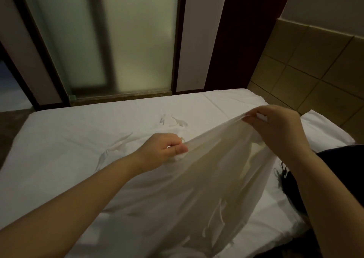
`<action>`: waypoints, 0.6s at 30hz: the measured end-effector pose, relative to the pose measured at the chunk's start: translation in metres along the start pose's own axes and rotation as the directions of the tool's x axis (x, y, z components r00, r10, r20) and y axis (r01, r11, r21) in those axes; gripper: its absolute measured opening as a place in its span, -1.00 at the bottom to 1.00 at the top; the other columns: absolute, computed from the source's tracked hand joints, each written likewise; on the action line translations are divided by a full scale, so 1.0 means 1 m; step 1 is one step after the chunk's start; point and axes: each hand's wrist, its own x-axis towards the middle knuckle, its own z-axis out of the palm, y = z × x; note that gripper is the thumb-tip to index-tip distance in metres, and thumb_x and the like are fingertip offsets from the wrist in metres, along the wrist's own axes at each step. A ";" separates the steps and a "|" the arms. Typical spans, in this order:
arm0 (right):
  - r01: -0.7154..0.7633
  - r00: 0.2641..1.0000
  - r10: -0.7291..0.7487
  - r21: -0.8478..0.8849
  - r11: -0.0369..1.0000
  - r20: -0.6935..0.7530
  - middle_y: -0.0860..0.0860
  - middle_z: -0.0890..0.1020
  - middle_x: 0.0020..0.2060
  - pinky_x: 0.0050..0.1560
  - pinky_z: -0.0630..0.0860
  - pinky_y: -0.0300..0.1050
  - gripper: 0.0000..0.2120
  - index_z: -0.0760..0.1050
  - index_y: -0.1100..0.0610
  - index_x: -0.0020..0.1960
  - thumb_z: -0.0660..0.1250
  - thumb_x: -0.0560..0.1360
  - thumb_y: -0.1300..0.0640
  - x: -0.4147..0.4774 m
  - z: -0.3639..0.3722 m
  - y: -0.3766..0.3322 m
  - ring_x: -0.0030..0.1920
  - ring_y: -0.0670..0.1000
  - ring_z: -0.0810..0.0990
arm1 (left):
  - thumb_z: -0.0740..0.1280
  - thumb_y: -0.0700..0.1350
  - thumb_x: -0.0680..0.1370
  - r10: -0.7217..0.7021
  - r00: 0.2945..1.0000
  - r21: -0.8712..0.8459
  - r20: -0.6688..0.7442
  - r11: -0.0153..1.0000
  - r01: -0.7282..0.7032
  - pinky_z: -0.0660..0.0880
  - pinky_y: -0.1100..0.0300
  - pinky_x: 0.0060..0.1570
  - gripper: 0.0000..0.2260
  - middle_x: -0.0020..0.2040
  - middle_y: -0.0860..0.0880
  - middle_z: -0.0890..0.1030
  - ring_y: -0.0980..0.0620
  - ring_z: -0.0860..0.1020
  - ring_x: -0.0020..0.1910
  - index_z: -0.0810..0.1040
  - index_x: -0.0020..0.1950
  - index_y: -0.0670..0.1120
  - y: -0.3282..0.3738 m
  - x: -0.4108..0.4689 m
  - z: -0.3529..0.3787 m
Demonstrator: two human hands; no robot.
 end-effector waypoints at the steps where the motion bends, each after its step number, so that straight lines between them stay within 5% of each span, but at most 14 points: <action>1: -0.006 1.000 0.006 0.008 1.000 -0.009 0.07 0.66 -0.13 -0.06 0.37 -0.20 -0.86 0.66 0.17 0.00 0.39 0.47 0.19 0.002 0.001 -0.004 -0.14 0.01 0.54 | 0.18 0.31 0.40 -0.002 0.999 -0.026 -0.043 1.000 0.001 0.38 0.22 -0.24 -0.32 -0.27 -0.23 0.51 -0.05 0.44 -0.25 0.53 -0.18 -0.37 0.000 -0.003 0.003; 6: -0.110 0.994 0.109 0.081 0.991 0.015 -0.02 0.60 -0.16 0.00 0.41 -0.22 -0.86 0.66 0.16 0.00 0.39 0.48 0.15 0.005 0.015 -0.010 -0.11 0.00 0.52 | 0.26 0.19 0.50 -0.053 0.949 -0.095 -0.312 0.995 0.024 0.30 0.23 -0.35 -0.41 -0.41 -0.17 0.37 0.09 0.33 -0.42 0.42 -0.30 -0.39 -0.003 -0.004 -0.008; 11: -0.242 0.970 0.239 0.207 0.948 0.041 -0.02 0.61 -0.11 -0.17 0.31 -0.46 -0.86 0.63 0.10 -0.01 0.42 0.45 0.10 -0.001 0.033 -0.015 -0.16 -0.07 0.48 | 0.32 -0.13 0.53 -0.062 0.866 -0.095 -0.496 0.995 0.017 0.33 0.42 -0.37 -0.60 -0.45 -0.21 0.34 0.10 0.30 -0.45 0.37 -0.36 -0.39 0.002 -0.007 -0.017; 15: -0.353 0.933 0.319 0.242 0.904 0.169 -0.02 0.53 0.06 -0.29 0.40 -0.37 -0.69 0.38 0.00 0.14 0.41 0.47 0.08 -0.012 0.044 -0.024 -0.14 -0.05 0.50 | 0.31 -0.21 0.54 -0.033 0.854 -0.096 -0.519 0.995 -0.020 0.33 0.37 -0.36 -0.63 -0.43 -0.28 0.34 0.08 0.28 -0.44 0.34 -0.38 -0.39 0.013 -0.011 -0.017; 18: -0.279 0.954 0.237 0.253 0.926 0.183 -0.12 0.51 0.20 -0.20 0.34 -0.54 -0.58 0.41 -0.01 0.27 0.42 0.44 0.10 -0.022 0.043 -0.036 0.03 -0.15 0.47 | 0.33 -0.18 0.52 0.033 0.871 -0.058 -0.491 0.996 -0.071 0.29 0.37 -0.39 -0.60 -0.46 -0.24 0.30 0.10 0.26 -0.45 0.31 -0.41 -0.37 0.022 -0.020 -0.016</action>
